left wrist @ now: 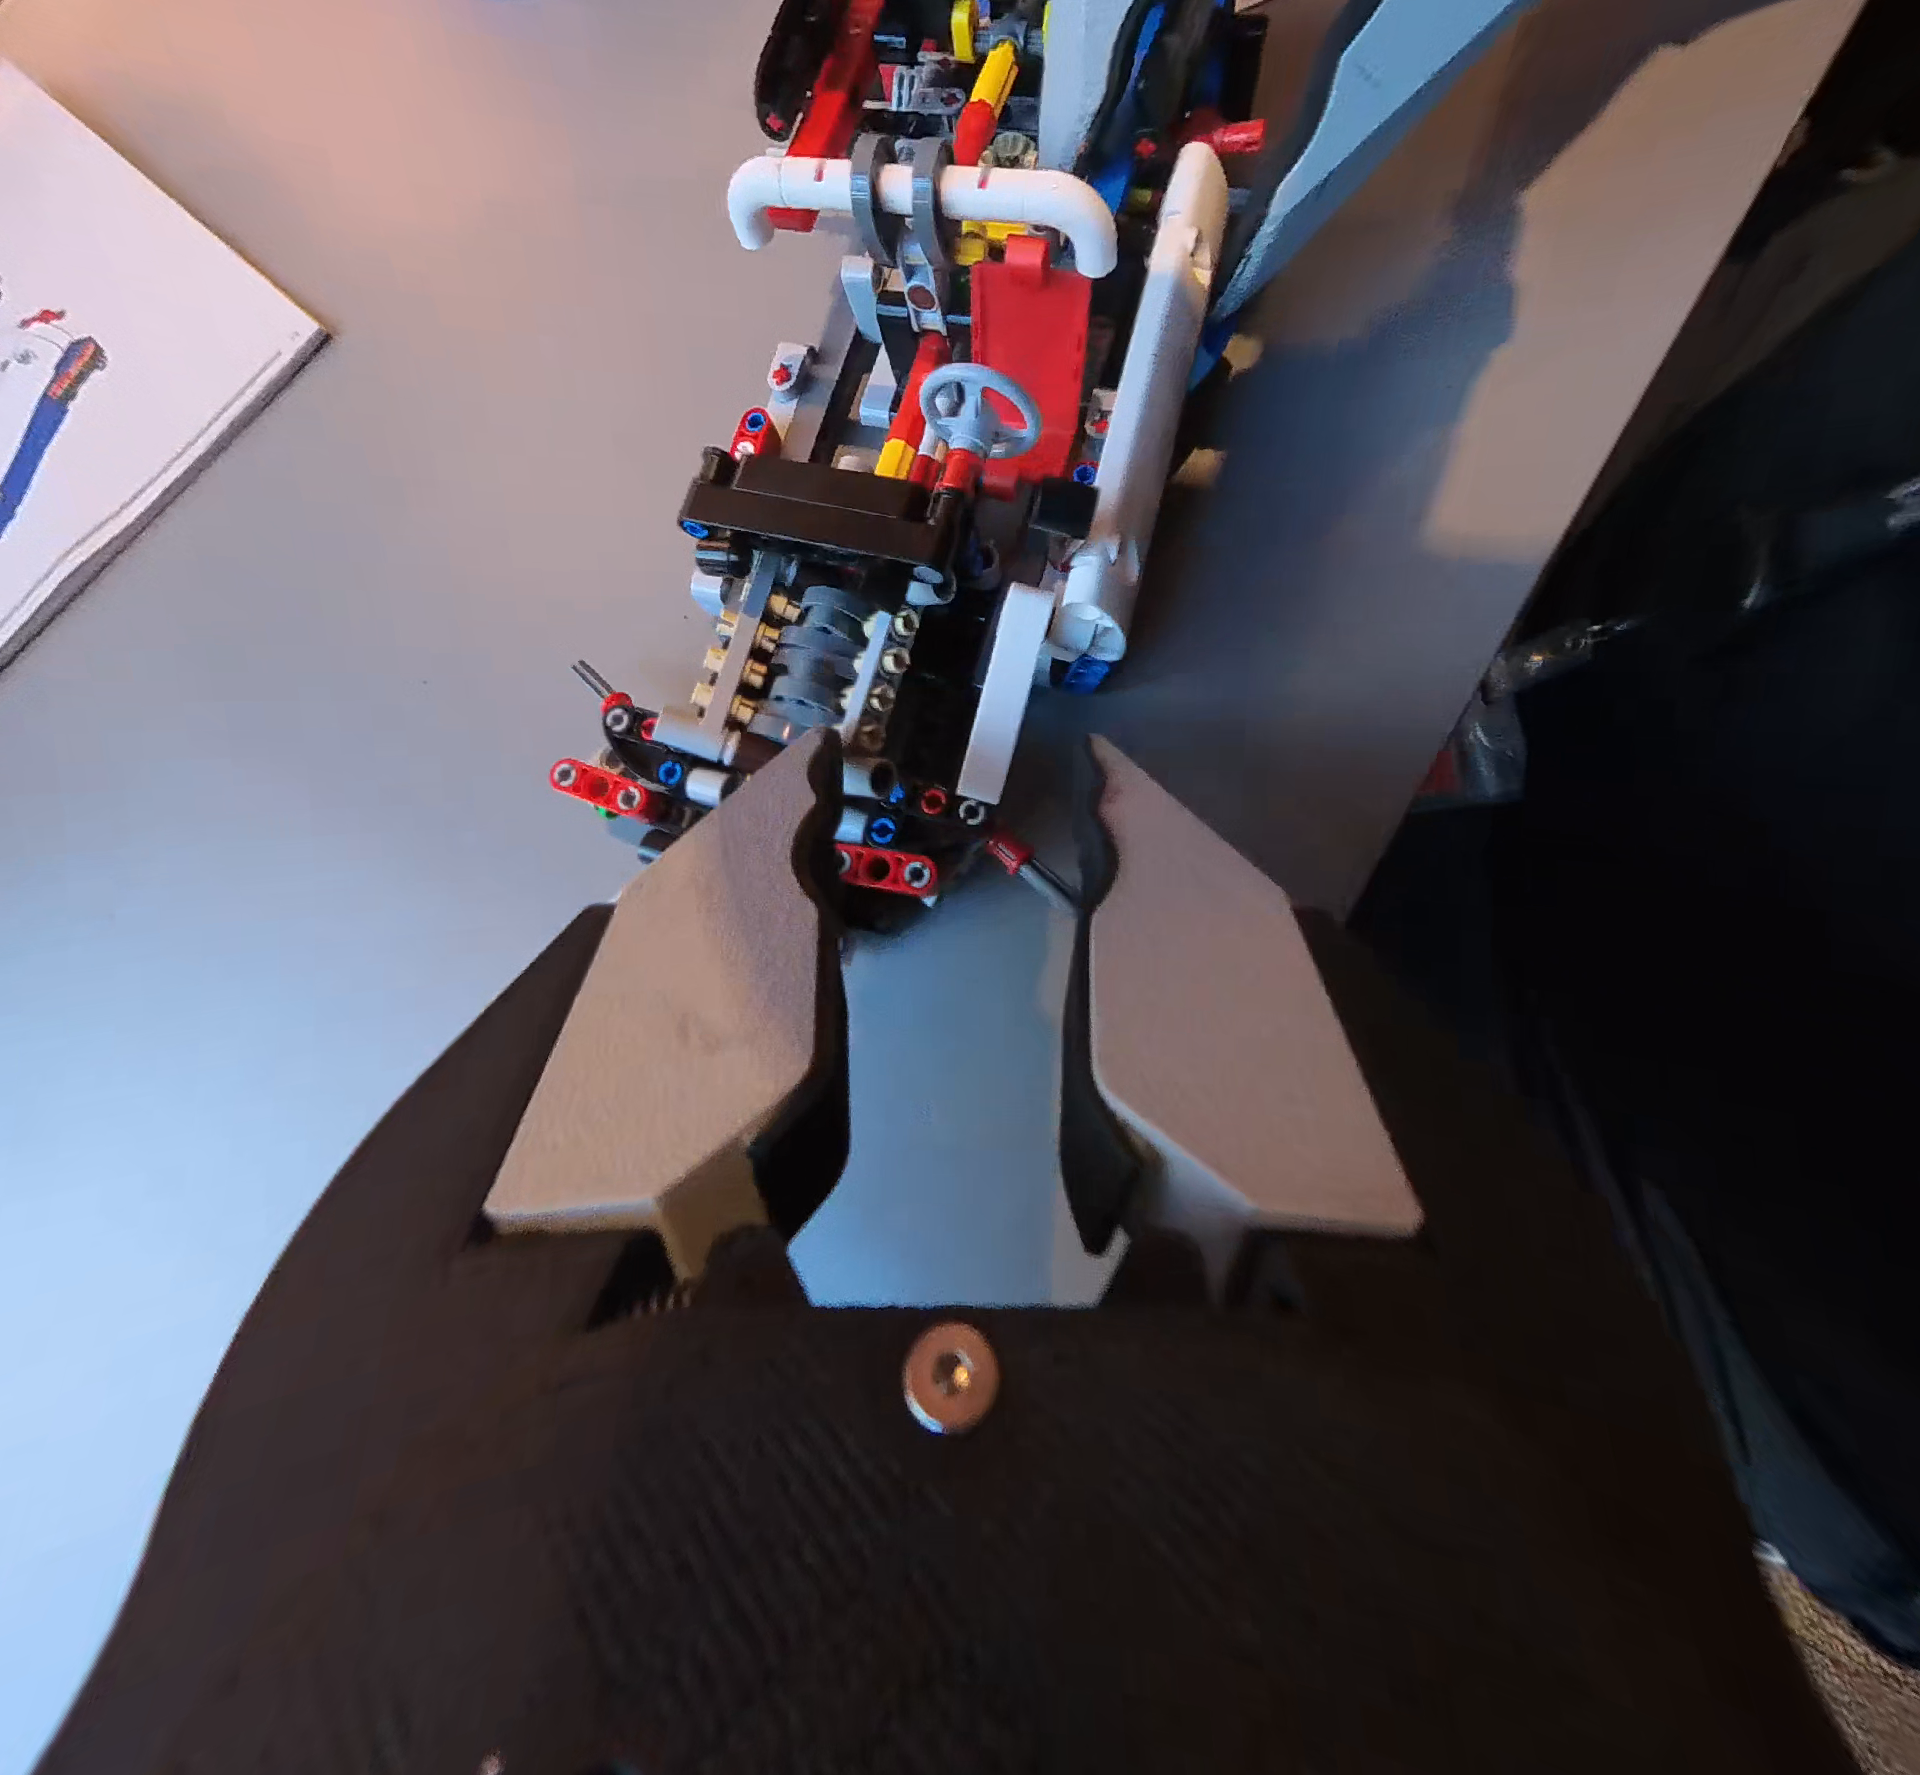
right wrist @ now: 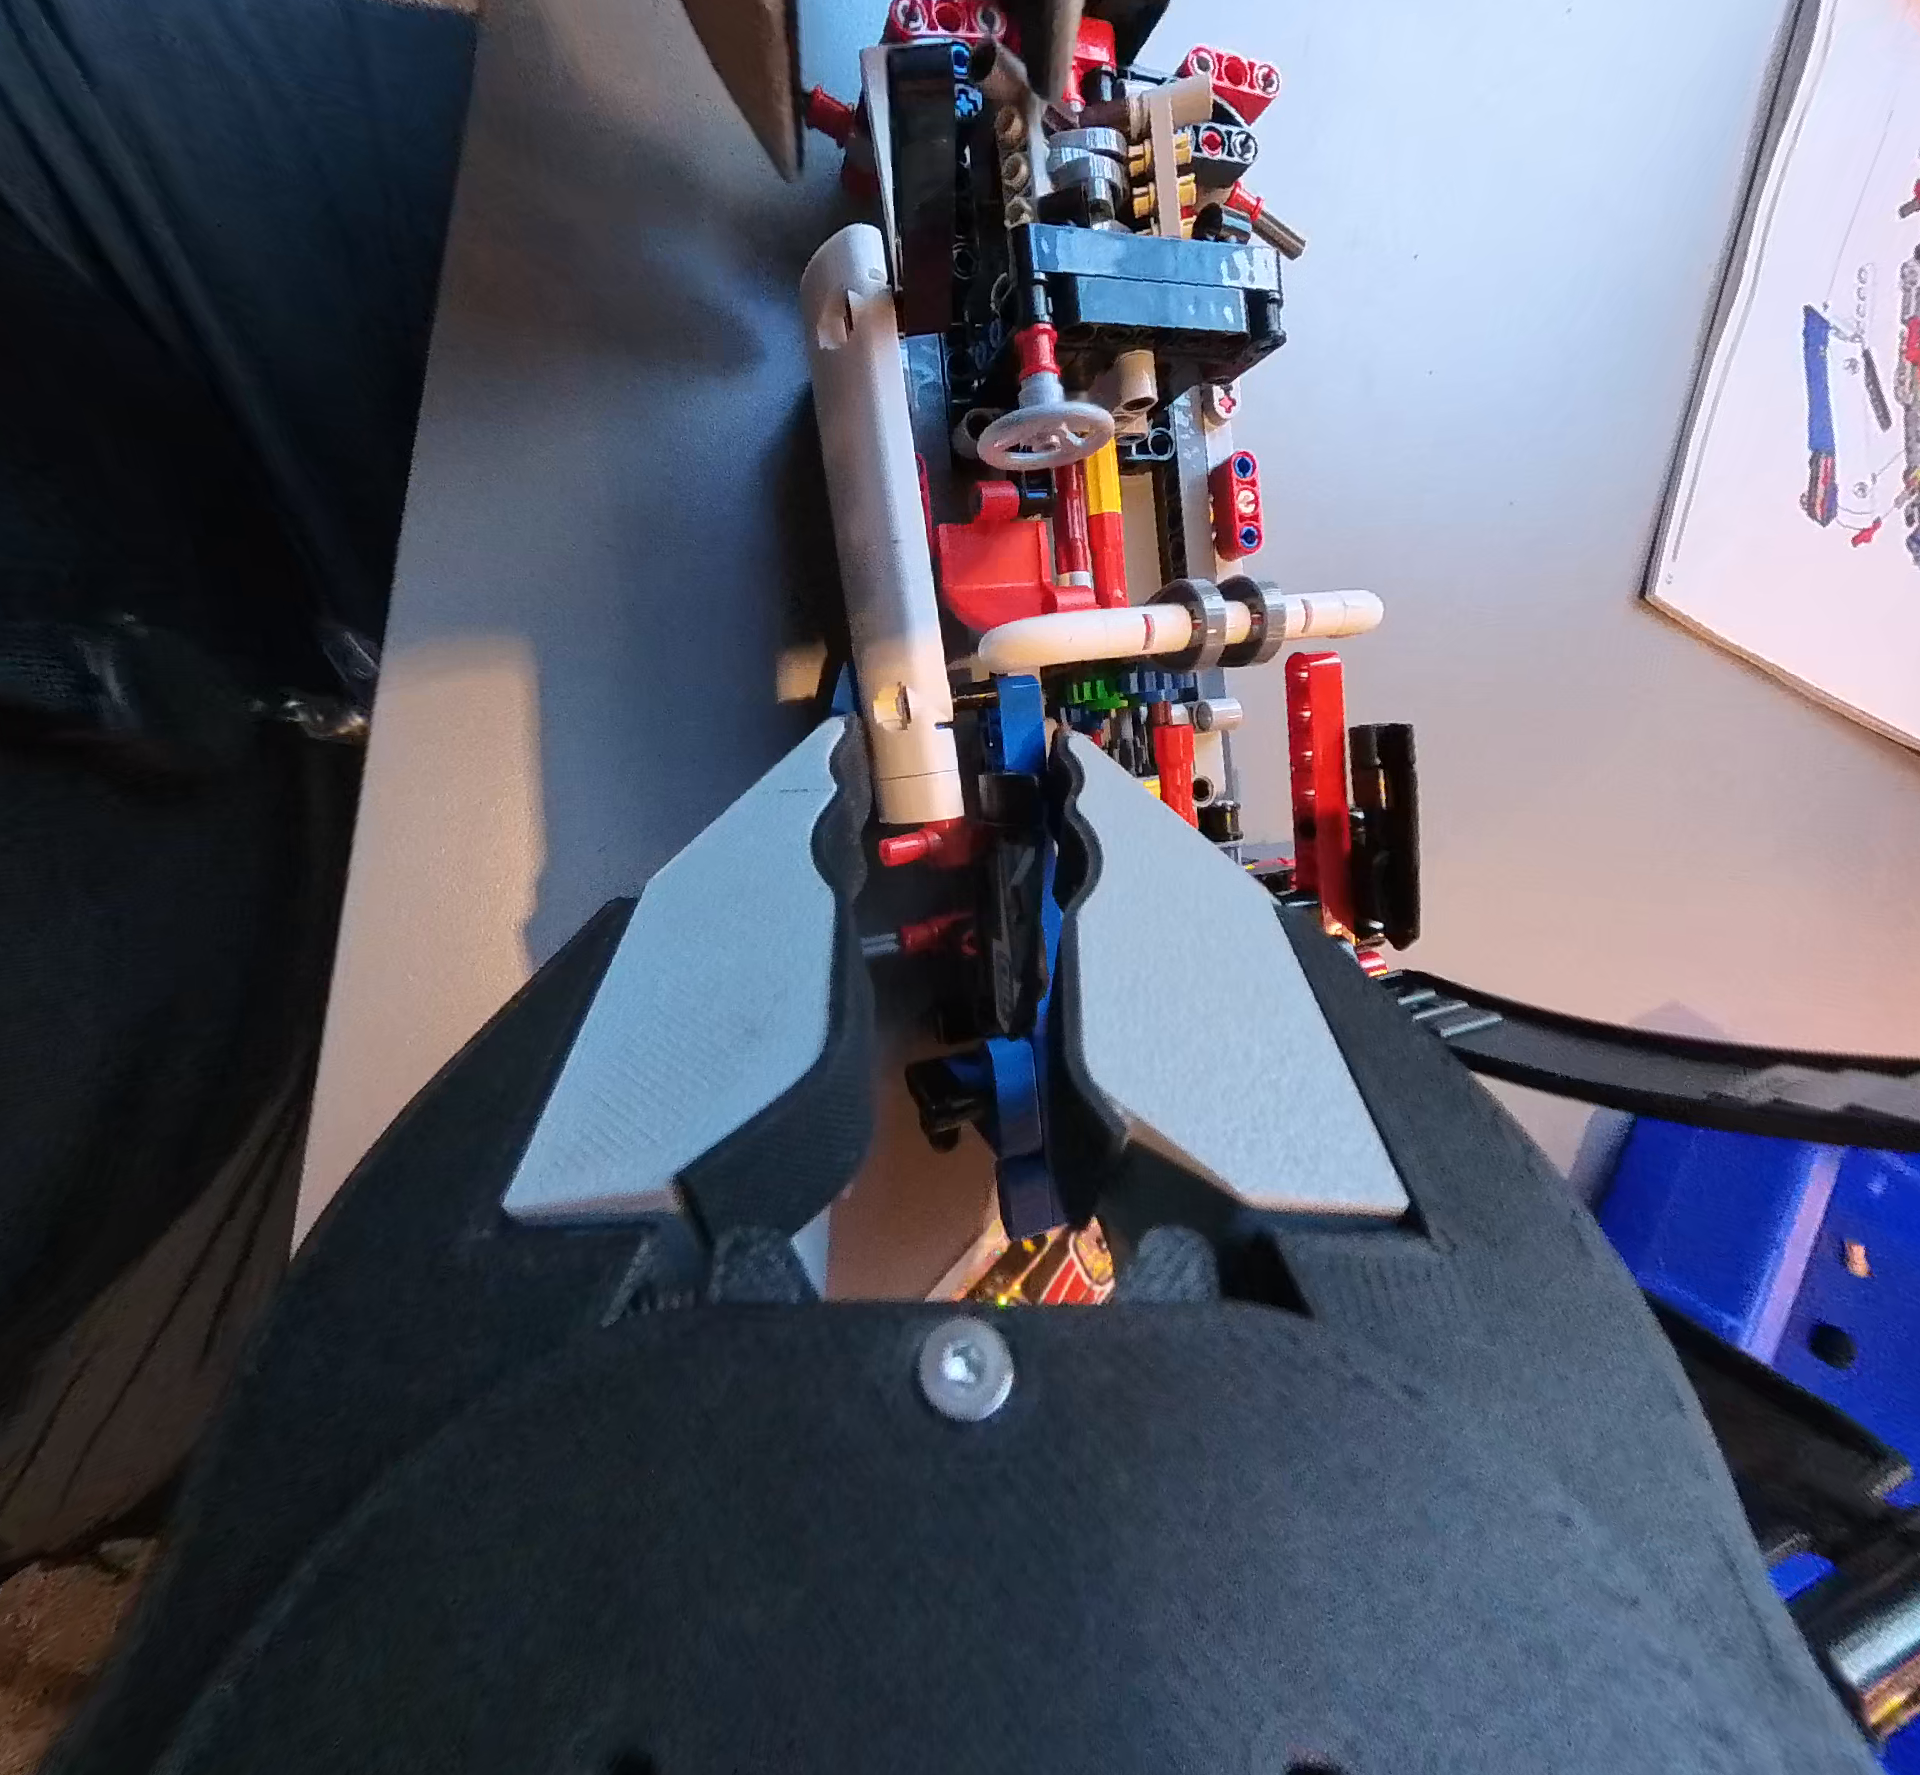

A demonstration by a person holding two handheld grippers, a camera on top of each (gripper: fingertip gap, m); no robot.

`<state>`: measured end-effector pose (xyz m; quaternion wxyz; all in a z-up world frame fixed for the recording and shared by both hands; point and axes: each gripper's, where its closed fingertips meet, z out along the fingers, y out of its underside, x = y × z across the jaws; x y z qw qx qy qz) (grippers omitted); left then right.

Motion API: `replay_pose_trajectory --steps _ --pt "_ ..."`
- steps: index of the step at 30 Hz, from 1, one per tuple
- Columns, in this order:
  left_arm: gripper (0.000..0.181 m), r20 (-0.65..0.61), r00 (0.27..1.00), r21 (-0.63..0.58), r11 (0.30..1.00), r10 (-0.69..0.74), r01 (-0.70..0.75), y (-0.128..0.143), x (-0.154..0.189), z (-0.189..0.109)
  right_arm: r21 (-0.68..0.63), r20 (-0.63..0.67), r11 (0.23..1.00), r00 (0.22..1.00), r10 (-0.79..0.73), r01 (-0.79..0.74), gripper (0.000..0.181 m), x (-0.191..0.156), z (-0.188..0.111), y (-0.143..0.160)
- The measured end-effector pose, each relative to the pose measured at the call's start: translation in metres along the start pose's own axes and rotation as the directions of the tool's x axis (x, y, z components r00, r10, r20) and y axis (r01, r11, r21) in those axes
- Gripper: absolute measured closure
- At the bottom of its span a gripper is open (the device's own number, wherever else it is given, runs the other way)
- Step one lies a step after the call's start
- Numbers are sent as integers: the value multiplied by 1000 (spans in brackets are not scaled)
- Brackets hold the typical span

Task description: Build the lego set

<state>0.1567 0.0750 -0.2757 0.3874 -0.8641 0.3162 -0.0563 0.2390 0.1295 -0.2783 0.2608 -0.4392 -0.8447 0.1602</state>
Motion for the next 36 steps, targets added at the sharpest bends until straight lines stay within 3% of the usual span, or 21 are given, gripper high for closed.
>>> replay_pose_trajectory --steps 7,12,15,25,36 --pt "174 -66 996 71 996 60 -56 -3 8 -2 22 1 999 999 -32 32 149 -2 0 -1" --pt "161 -81 995 74 996 55 -49 -4 8 2 34 22 999 1000 -18 17 150 -2 -1 -2" --pt "175 -91 993 62 995 79 -74 -2 10 4 35 22 999 1000 -20 19 150 -2 -1 -3" --pt "175 19 974 111 968 226 -227 -8 7 -1 61 5 998 999 -32 32 150 -1 -1 -4" --pt "171 -44 999 70 997 21 -18 -3 -2 3 45 54 996 996 73 -76 152 0 0 -7"
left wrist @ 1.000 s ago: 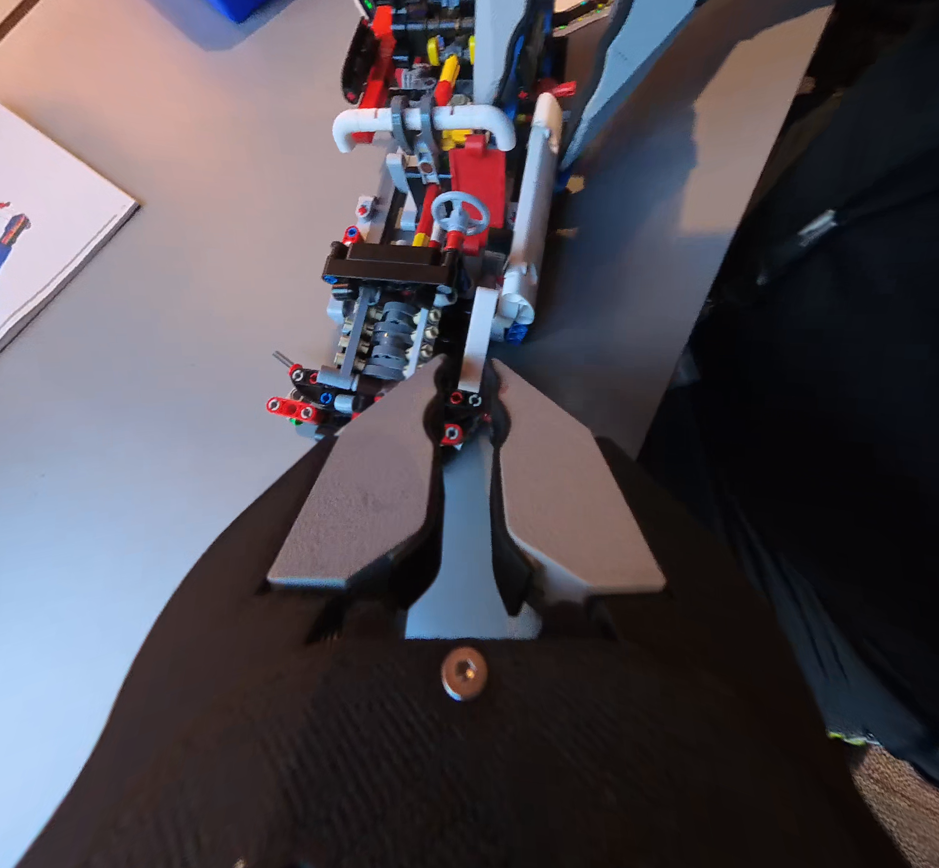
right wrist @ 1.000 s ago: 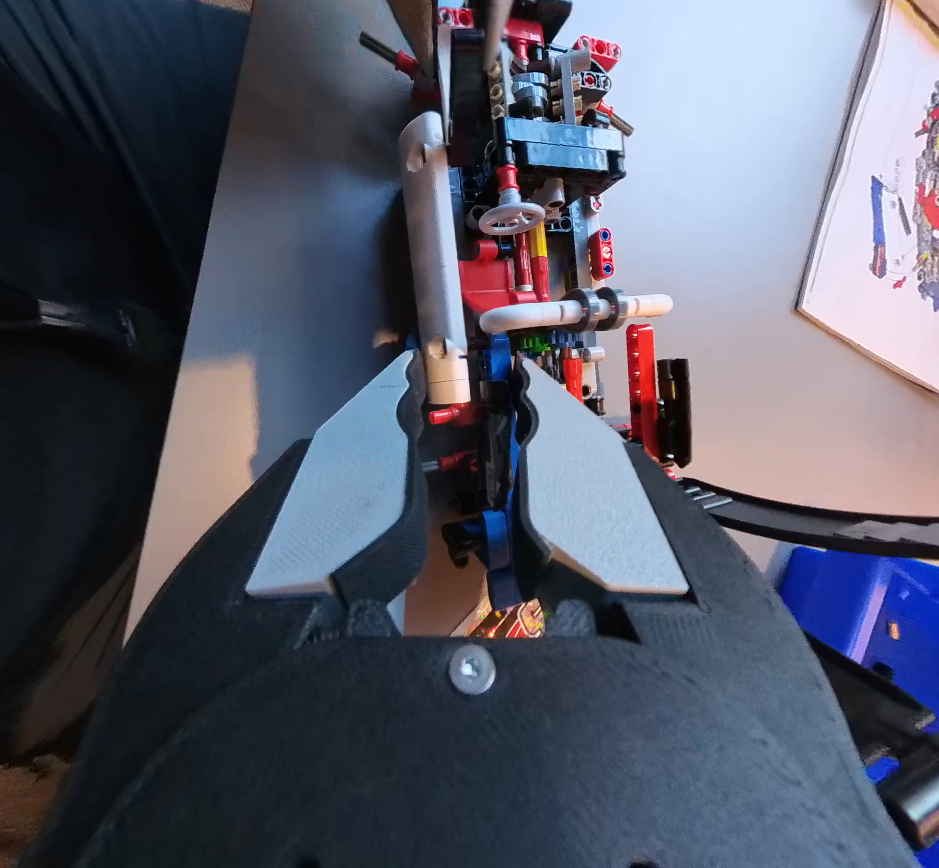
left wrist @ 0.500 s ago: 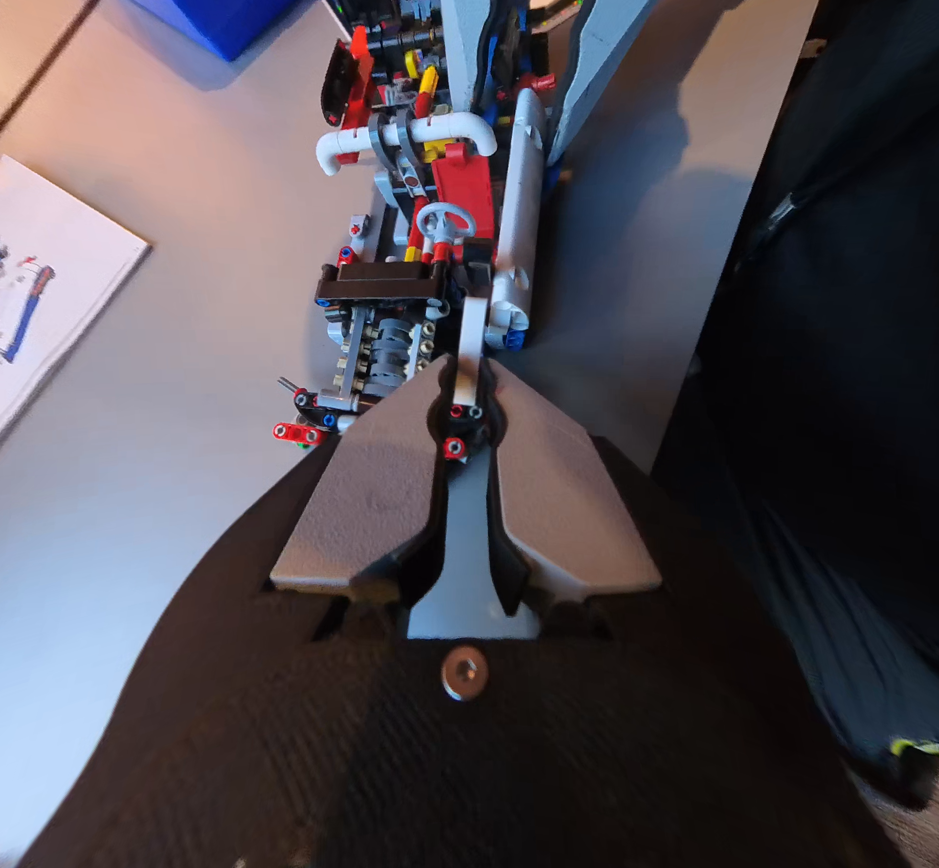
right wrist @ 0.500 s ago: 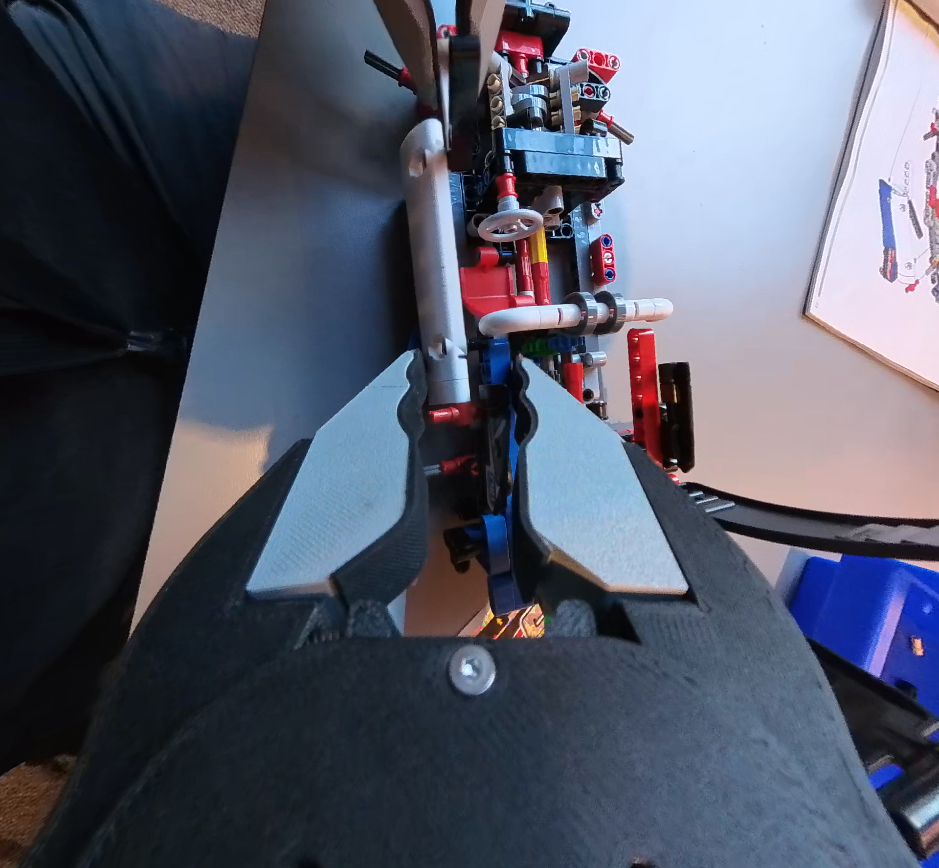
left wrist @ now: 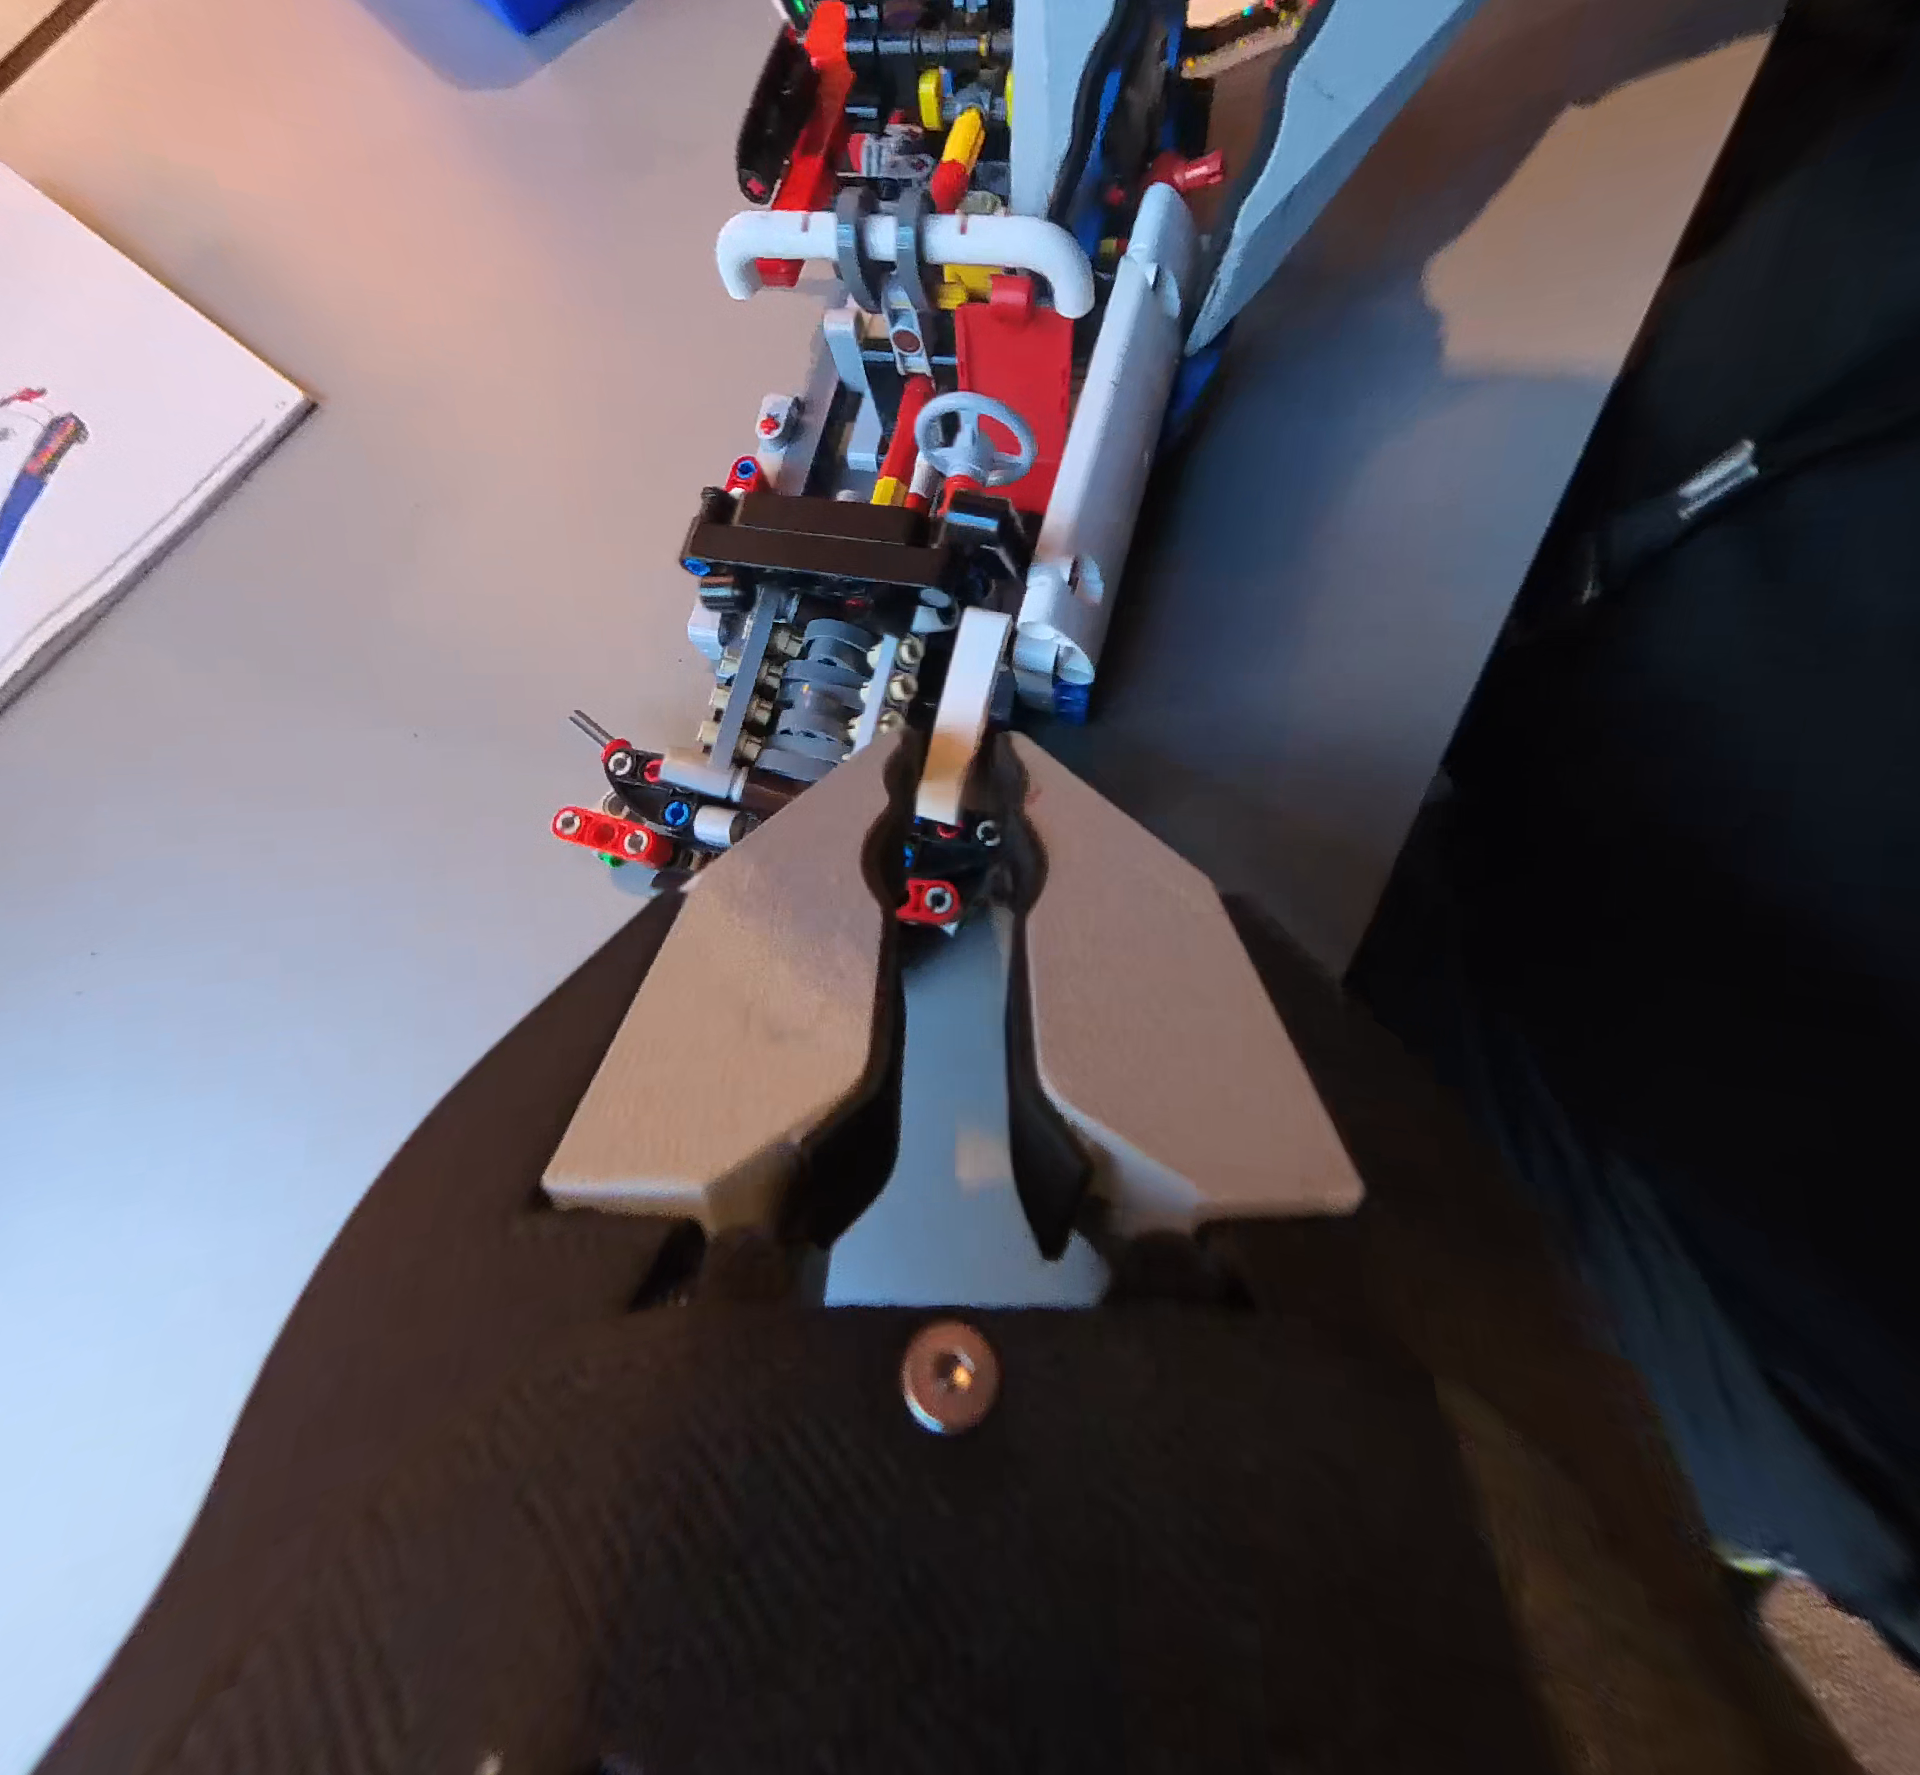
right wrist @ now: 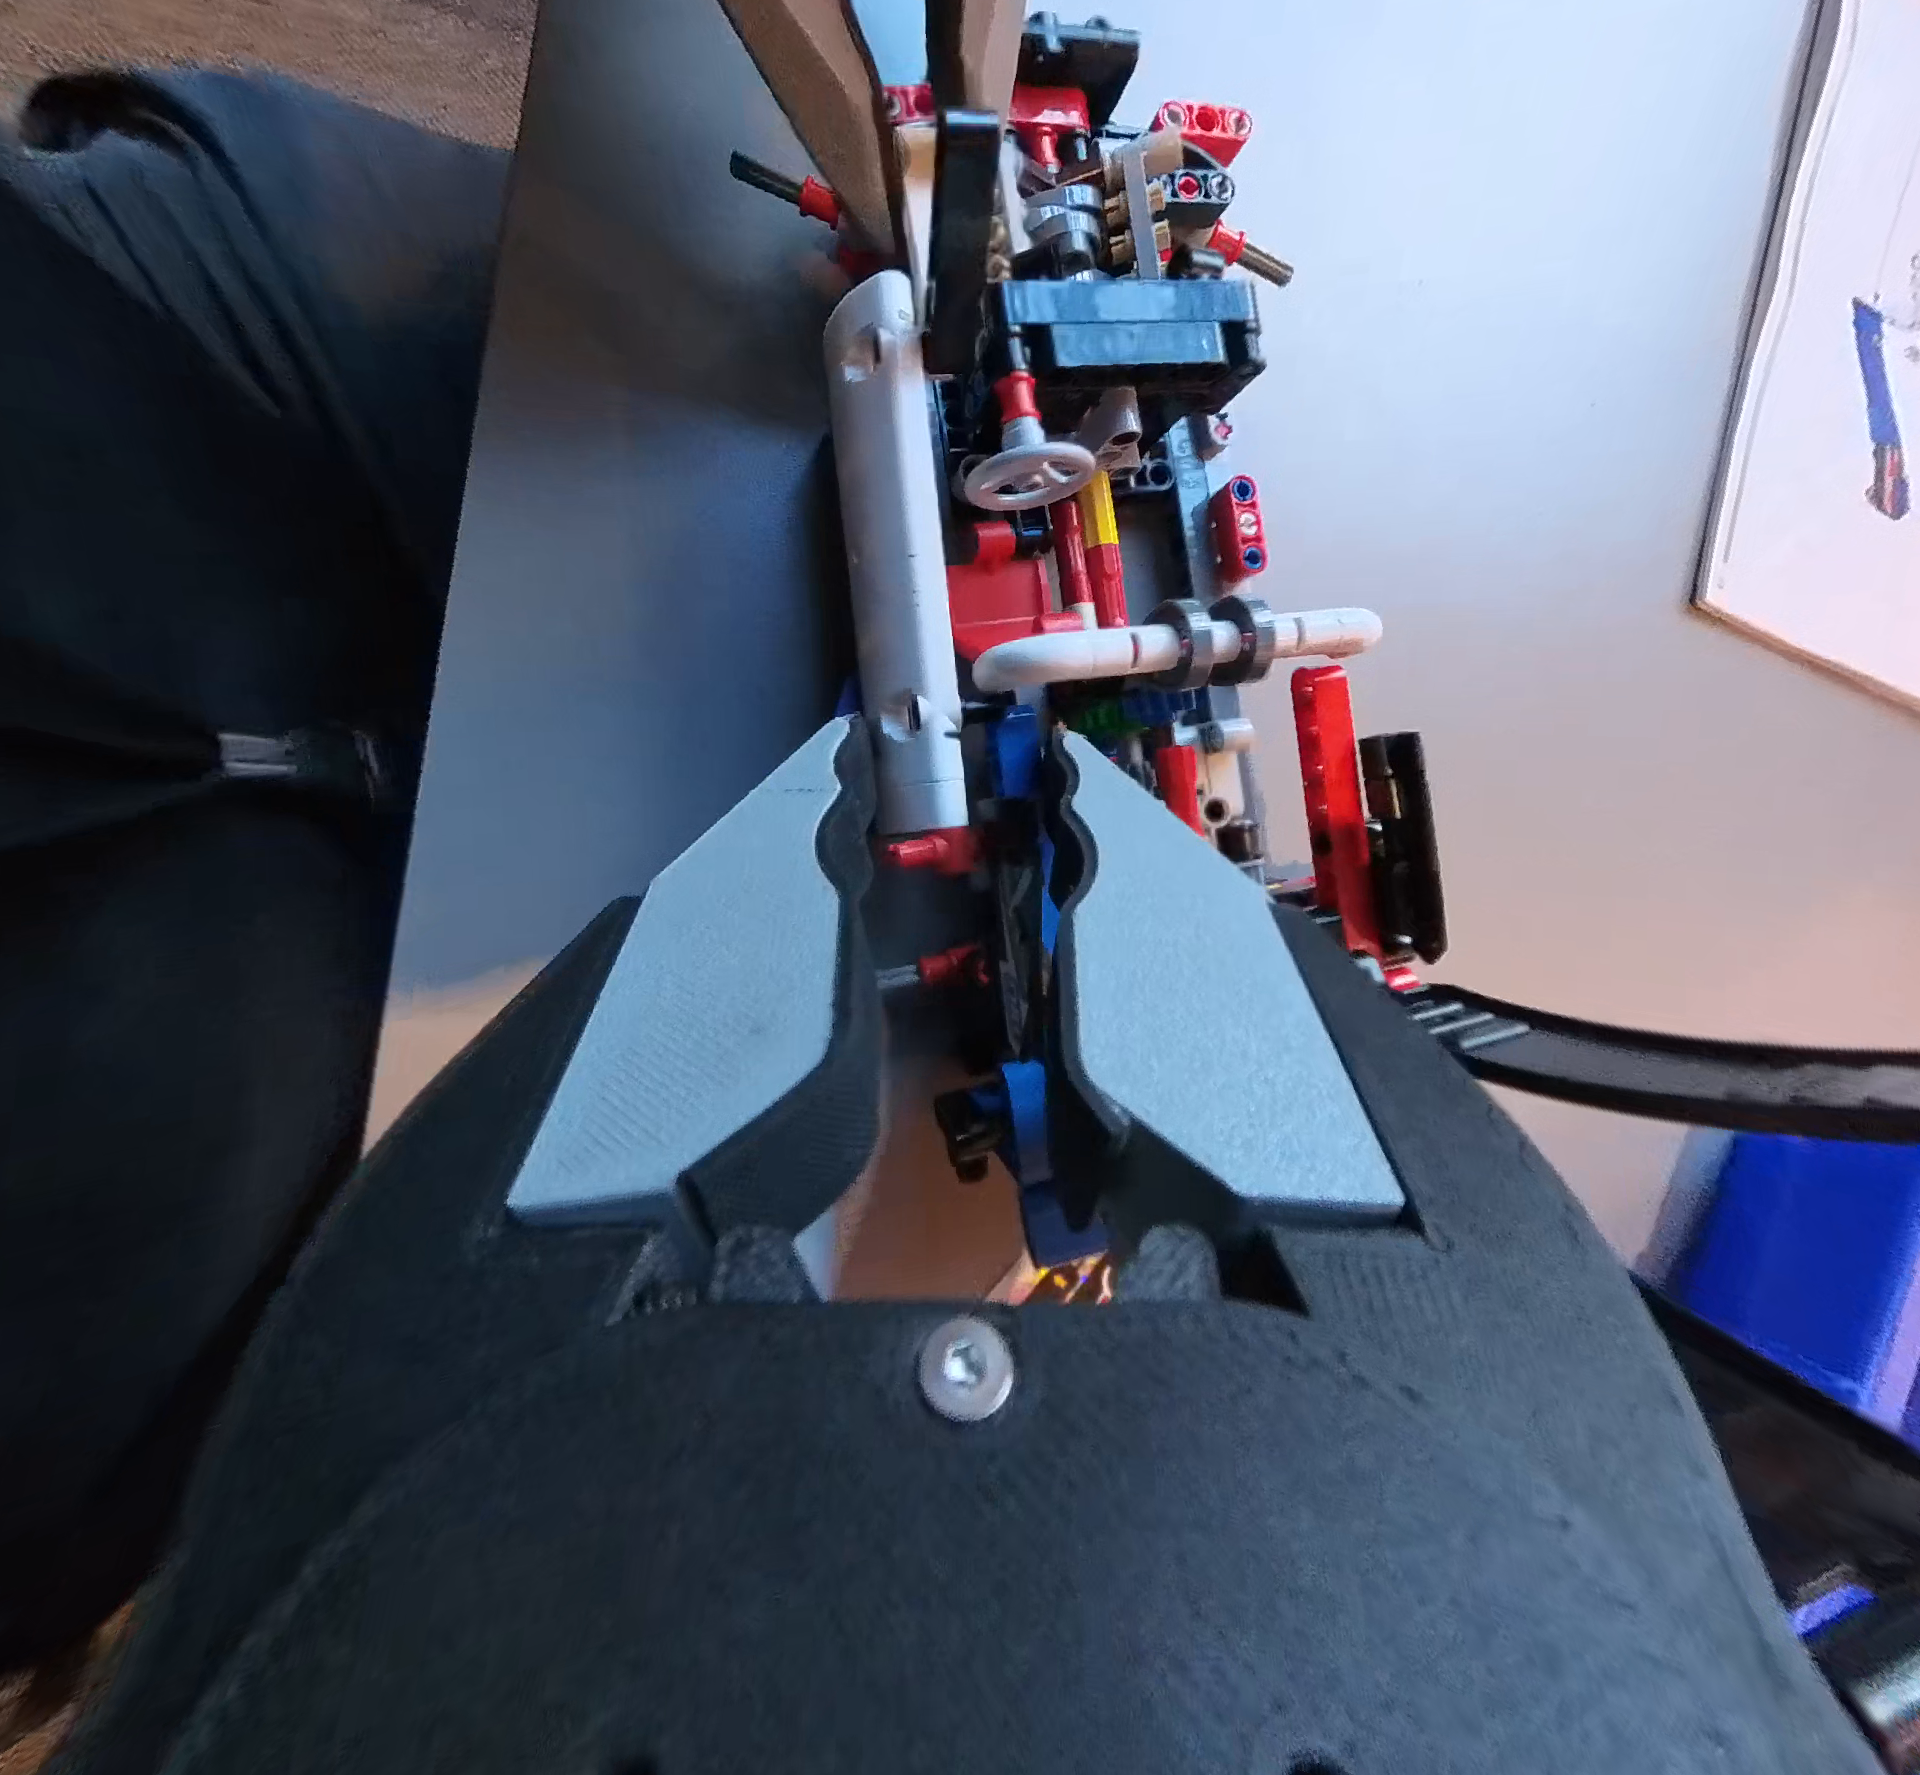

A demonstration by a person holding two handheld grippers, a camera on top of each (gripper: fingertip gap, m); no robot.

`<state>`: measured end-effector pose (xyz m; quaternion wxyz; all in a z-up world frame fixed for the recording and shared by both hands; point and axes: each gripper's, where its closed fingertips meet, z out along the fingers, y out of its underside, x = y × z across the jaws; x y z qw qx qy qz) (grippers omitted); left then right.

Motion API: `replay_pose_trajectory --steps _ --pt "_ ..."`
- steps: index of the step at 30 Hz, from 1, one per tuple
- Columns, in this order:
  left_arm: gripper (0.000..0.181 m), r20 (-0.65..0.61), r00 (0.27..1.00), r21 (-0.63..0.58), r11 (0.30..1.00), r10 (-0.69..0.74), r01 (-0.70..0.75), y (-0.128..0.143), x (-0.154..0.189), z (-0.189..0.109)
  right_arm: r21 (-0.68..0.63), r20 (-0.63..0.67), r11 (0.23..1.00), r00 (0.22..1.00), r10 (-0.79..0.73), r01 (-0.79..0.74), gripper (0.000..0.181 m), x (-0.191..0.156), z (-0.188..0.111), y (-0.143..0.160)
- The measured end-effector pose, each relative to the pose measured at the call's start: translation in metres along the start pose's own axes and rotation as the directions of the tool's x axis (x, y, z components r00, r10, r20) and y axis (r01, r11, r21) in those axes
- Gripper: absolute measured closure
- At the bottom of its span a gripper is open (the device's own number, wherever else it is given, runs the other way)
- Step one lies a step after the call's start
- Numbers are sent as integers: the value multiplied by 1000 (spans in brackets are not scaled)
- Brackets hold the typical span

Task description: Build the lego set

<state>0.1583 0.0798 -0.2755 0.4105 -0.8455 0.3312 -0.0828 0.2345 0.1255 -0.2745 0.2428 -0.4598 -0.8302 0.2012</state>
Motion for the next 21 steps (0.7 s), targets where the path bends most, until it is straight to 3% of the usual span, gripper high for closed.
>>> replay_pose_trajectory --steps 4,17,21 --pt "157 59 993 -4 994 -106 107 2 -9 -16 -7 8 999 999 52 -52 153 1 0 -1" --pt "161 229 945 38 972 -235 232 24 -1 -69 -96 32 989 992 118 -115 155 5 3 -1" --pt "161 194 933 93 952 -304 291 27 5 -72 -103 17 987 992 126 -123 155 8 7 -3"
